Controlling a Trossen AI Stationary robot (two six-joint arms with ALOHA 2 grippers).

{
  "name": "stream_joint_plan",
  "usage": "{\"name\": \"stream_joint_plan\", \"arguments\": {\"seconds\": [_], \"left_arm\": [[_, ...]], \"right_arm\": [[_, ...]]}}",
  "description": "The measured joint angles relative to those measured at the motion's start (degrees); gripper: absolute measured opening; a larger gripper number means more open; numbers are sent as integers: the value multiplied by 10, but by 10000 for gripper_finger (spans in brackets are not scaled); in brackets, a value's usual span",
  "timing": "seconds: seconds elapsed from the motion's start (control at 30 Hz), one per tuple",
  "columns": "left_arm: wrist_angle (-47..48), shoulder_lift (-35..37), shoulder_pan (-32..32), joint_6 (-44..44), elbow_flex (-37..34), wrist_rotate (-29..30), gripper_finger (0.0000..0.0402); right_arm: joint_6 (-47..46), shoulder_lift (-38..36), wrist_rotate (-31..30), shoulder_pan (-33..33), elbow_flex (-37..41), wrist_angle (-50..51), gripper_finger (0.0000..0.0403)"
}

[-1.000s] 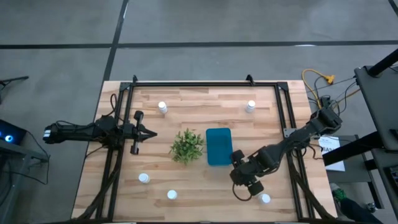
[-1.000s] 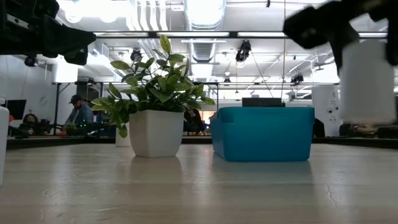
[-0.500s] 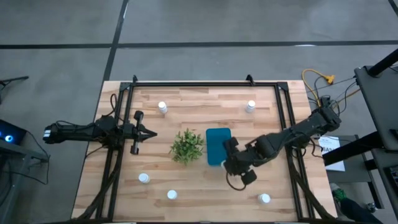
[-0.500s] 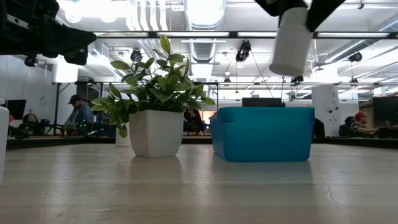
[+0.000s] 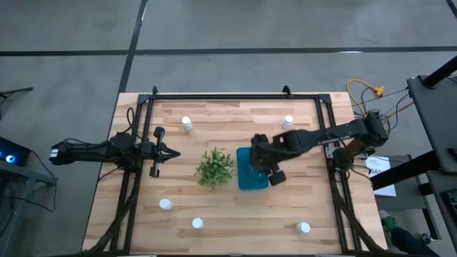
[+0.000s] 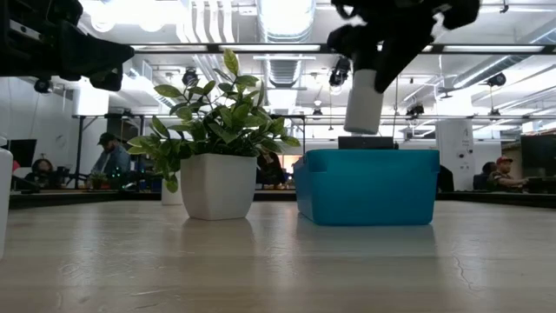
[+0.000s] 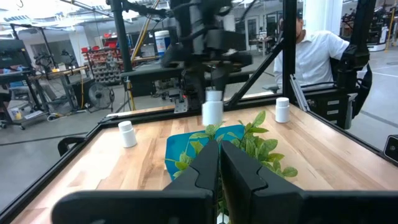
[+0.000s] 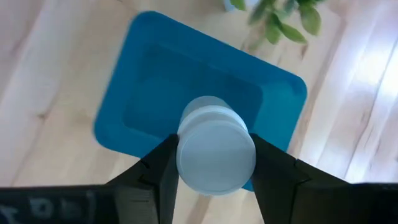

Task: Pick and place pill bottles into a basket
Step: Put the white medicine bottle into the blue bin

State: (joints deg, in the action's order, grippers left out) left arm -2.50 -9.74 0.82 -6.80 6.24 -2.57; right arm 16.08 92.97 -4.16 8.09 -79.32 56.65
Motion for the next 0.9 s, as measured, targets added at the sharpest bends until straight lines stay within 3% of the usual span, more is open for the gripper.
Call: {"name": "stream_joint_plan", "arguments": {"seconds": [0.33, 0.9], "left_arm": [[0, 0, 0, 0, 0, 0, 0], [0, 0, 0, -1, 0, 0, 0]], "right_arm": [[40, 6, 43, -81, 15, -12, 150], [11, 9, 75, -72, 120, -77, 150]]}}
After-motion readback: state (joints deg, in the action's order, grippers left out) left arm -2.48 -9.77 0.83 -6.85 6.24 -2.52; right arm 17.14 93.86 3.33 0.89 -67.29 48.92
